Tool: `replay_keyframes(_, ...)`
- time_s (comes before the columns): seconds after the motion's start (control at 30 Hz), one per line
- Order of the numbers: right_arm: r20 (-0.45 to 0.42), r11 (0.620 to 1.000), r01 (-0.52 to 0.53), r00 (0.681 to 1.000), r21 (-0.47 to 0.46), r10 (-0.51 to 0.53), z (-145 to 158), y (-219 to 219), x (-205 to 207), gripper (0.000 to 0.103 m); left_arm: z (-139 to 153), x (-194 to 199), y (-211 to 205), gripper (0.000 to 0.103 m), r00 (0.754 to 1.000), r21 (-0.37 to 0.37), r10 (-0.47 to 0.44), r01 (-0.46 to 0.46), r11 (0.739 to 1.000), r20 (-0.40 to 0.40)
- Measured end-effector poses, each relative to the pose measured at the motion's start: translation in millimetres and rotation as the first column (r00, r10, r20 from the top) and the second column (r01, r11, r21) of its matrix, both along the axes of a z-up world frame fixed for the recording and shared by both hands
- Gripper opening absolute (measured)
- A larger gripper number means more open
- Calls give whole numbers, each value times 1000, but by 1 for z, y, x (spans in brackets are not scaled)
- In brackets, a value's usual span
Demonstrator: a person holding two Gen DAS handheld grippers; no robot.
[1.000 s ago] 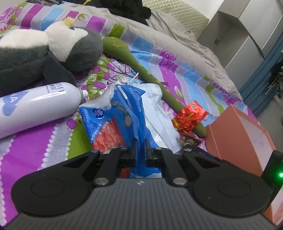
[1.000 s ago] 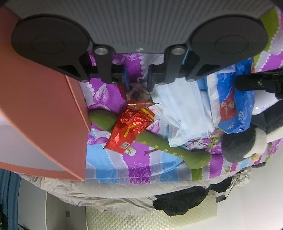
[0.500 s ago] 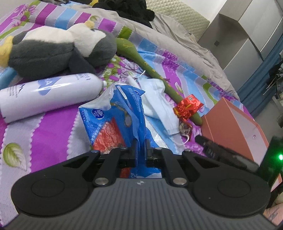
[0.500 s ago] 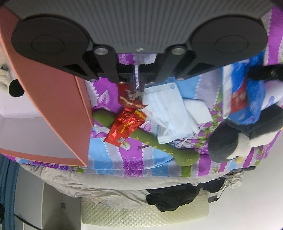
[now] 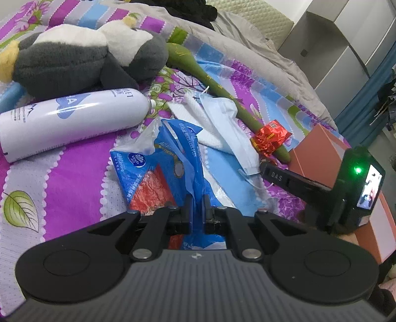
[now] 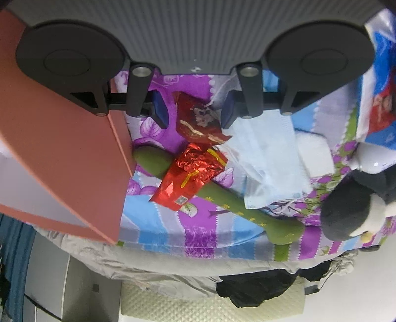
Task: Organize soft objects
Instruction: 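Close the right tool on the small red candy packet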
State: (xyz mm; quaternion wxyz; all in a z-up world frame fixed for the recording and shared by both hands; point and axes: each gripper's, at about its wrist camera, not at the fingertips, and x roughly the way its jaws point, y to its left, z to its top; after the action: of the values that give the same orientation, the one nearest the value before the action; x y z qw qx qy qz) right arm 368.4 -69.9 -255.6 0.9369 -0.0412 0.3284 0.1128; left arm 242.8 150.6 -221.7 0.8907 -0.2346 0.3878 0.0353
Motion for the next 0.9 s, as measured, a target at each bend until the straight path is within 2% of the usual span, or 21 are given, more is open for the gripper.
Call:
replay_keyframes(0.17,-15,999,5,1000,41,-5,-7,-1,6,45,-2,3,-1,7,1000,6,0,0,1000,-6)
replay_keyframes(0.37,-5,999,10,1000,53,-9,5,-4,-5,43,7,-1,-7,7,1000,17,-14,14,1000,8)
replay_keyframes(0.57,10,997,6,1000,82,-7,30,-13,-35,43,21,-16,-17,7,999,32,-34,33,999,22)
replay_keyframes(0.73,-1,996,0,1000,94,0,45,-21,-65,43,28,-33,-18,7,999,-7,-25,25,1000,19)
replay_keyframes(0.9,-11,994,-21,1000,103,22,63,-30,-97,43,44,-52,-29,7,998,7,-48,48,999,30)
